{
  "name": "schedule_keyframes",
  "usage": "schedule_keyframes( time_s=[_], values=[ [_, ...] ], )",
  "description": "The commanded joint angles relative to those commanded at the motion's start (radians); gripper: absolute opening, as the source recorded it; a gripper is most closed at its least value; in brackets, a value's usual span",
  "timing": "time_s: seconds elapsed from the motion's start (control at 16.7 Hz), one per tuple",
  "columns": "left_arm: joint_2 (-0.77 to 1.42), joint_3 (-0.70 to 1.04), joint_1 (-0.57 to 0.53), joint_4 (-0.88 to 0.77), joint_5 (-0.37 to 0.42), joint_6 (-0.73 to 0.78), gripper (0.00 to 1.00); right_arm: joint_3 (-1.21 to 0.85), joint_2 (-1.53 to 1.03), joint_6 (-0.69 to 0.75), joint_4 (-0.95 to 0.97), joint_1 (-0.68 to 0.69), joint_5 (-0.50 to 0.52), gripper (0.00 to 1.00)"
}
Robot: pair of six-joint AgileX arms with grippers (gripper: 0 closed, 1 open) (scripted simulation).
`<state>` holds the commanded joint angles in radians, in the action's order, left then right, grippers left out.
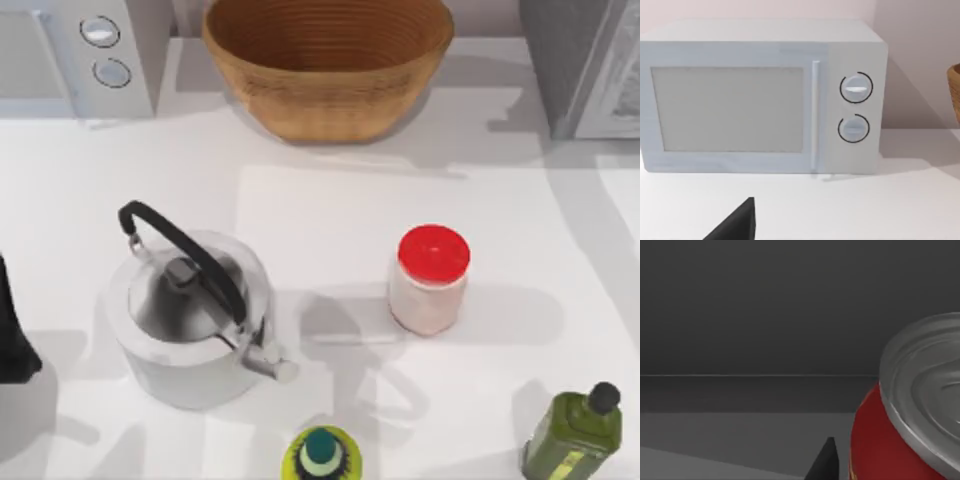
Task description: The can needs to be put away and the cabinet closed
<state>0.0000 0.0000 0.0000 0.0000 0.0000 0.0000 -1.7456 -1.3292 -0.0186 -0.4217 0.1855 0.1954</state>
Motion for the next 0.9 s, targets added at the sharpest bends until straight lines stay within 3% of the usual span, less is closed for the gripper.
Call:
schedule_keyframes(
  time_s=[0.48, 0.9],
  values=[
    [0.000, 0.000, 0.000, 0.000, 0.000, 0.000, 1.00, -0.101, -0.089, -0.008, -0.024, -0.020, 0.001, 0.00],
    [0.000, 0.000, 0.000, 0.000, 0.000, 0.000, 1.00, -0.637, -0.468, -0.007, -0.156, -0.084, -0.008, 0.00]
  ],
)
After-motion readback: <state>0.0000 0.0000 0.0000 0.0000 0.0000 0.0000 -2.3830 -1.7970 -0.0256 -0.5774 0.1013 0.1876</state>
